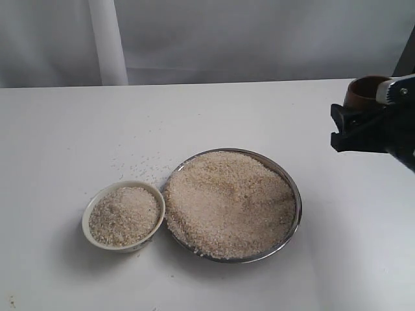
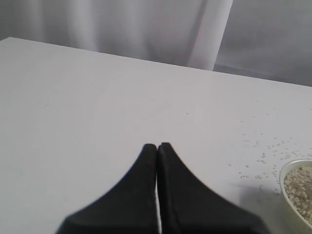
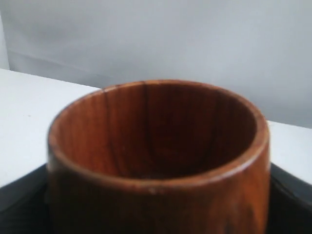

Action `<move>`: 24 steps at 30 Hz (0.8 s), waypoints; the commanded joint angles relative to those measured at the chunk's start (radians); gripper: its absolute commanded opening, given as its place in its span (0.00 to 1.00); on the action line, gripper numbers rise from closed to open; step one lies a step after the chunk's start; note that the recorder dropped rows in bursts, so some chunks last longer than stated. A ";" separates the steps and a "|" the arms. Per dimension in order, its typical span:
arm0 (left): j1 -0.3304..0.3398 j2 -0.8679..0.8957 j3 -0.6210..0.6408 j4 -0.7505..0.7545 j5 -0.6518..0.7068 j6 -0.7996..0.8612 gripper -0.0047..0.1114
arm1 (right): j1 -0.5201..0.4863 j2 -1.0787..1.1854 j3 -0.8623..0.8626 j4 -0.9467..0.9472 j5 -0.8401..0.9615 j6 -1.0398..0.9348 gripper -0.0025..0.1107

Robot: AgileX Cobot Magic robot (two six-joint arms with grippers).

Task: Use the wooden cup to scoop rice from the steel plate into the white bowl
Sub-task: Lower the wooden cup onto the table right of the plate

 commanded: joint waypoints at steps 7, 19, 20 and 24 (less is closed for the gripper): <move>0.000 -0.002 -0.004 -0.005 -0.006 -0.002 0.04 | -0.009 0.309 0.004 0.161 -0.275 0.005 0.02; 0.000 -0.002 -0.004 -0.005 -0.006 -0.002 0.04 | -0.009 0.335 0.004 0.161 -0.250 -0.009 0.02; 0.000 -0.002 -0.004 -0.005 -0.006 -0.002 0.04 | -0.009 0.335 0.004 0.161 -0.249 -0.011 0.02; 0.000 -0.002 -0.004 -0.005 -0.006 -0.002 0.04 | -0.009 0.346 0.004 0.161 -0.226 -0.015 0.02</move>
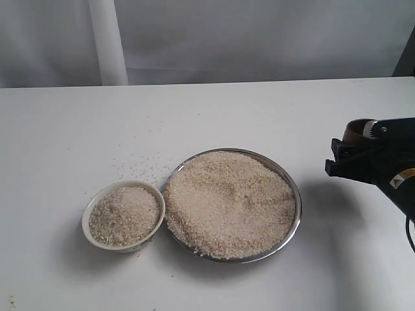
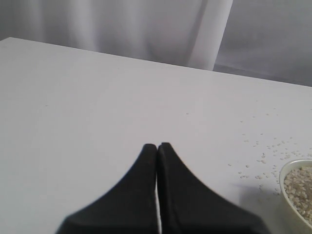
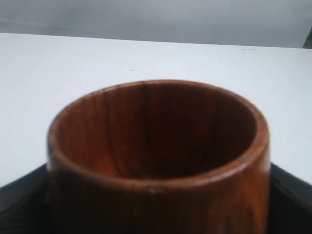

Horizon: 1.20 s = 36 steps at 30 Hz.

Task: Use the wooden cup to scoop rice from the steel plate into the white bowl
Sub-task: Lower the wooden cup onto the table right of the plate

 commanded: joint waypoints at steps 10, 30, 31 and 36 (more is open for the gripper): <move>0.000 -0.002 -0.004 -0.005 -0.006 -0.002 0.04 | -0.009 0.131 -0.039 -0.044 -0.107 -0.013 0.02; 0.000 -0.002 -0.004 -0.005 -0.006 -0.002 0.04 | -0.009 0.228 -0.149 -0.105 -0.140 -0.015 0.02; 0.000 -0.002 -0.004 -0.005 -0.006 -0.002 0.04 | -0.009 0.232 -0.149 -0.104 -0.140 -0.015 0.02; 0.000 -0.002 -0.004 -0.005 -0.006 -0.002 0.04 | -0.009 0.242 -0.149 -0.104 -0.135 -0.015 0.02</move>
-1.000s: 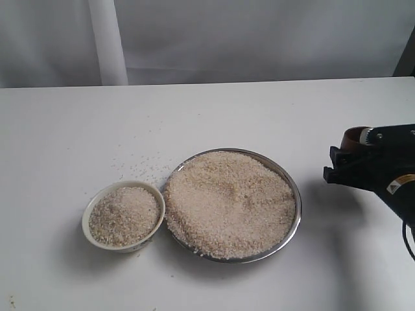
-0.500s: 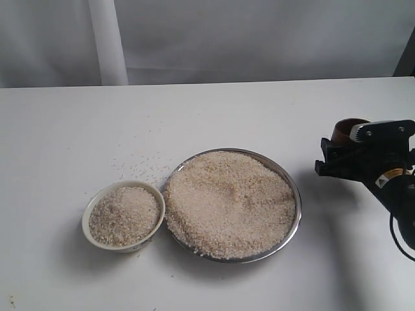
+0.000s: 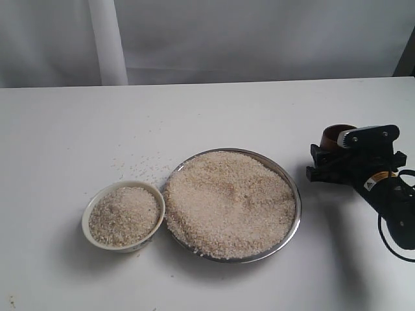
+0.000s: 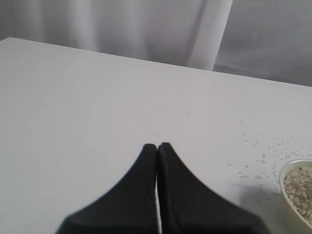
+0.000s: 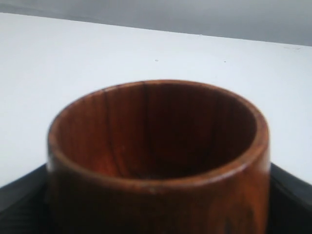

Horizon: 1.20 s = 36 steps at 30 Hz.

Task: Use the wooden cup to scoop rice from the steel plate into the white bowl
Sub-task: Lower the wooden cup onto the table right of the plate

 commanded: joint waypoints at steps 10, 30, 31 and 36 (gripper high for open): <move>0.000 -0.002 -0.004 -0.005 -0.006 -0.002 0.04 | -0.008 0.000 -0.005 -0.011 0.014 -0.004 0.02; 0.000 -0.002 -0.004 -0.005 -0.006 -0.002 0.04 | -0.008 0.000 -0.005 0.005 0.073 -0.004 0.10; 0.000 -0.002 -0.004 -0.005 -0.006 -0.002 0.04 | -0.008 0.000 -0.005 0.005 0.073 -0.004 0.15; 0.000 -0.002 -0.004 -0.005 -0.006 -0.002 0.04 | -0.008 0.000 -0.005 0.017 0.073 -0.004 0.48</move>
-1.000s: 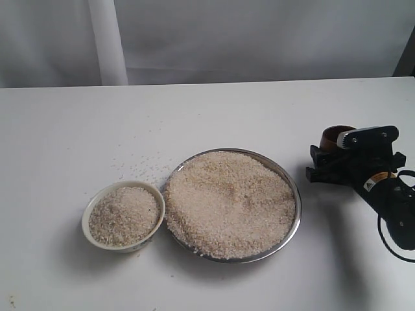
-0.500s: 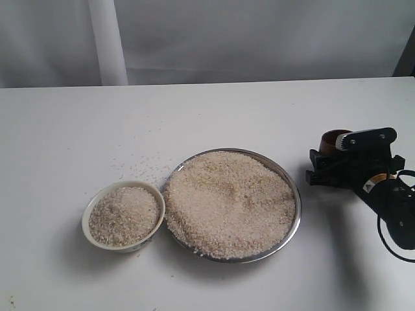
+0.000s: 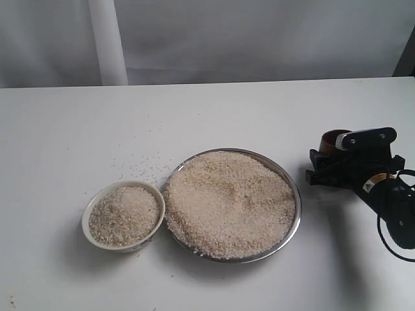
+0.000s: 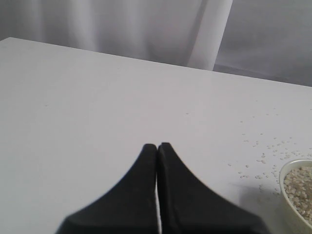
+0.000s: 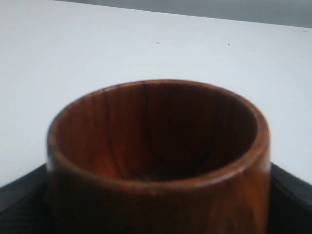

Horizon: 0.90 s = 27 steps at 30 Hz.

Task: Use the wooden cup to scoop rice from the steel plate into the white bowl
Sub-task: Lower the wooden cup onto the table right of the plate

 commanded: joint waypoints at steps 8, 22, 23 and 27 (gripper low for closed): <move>0.000 -0.002 -0.004 -0.005 -0.006 -0.002 0.04 | -0.008 -0.003 -0.001 0.016 -0.020 0.027 0.78; 0.000 -0.002 -0.004 -0.005 -0.006 -0.002 0.04 | -0.008 -0.082 0.018 0.014 -0.017 0.026 0.78; 0.000 -0.002 -0.004 -0.005 -0.006 -0.002 0.04 | -0.008 -0.103 0.027 0.014 -0.017 0.026 0.78; 0.000 -0.002 -0.004 -0.005 -0.006 -0.002 0.04 | -0.008 -0.184 0.070 0.012 -0.017 0.026 0.78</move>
